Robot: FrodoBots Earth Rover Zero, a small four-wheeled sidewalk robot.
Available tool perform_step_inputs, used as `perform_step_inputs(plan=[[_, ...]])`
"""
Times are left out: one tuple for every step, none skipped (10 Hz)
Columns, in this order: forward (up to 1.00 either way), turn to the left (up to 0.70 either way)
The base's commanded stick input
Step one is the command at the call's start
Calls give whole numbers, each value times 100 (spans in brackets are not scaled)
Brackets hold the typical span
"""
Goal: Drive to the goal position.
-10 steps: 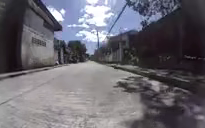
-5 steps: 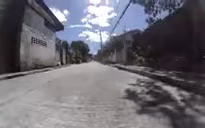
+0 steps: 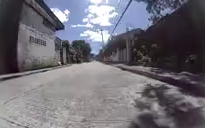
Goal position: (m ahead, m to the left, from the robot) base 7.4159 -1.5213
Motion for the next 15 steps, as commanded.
perform_step_inputs(plan=[[100,0],[100,1],[100,3],[100,-17],[100,-40],[100,-40],[100,-33],[100,-18],[100,-3],[100,0],[100,2],[100,1],[100,0],[100,0],[100,0]])
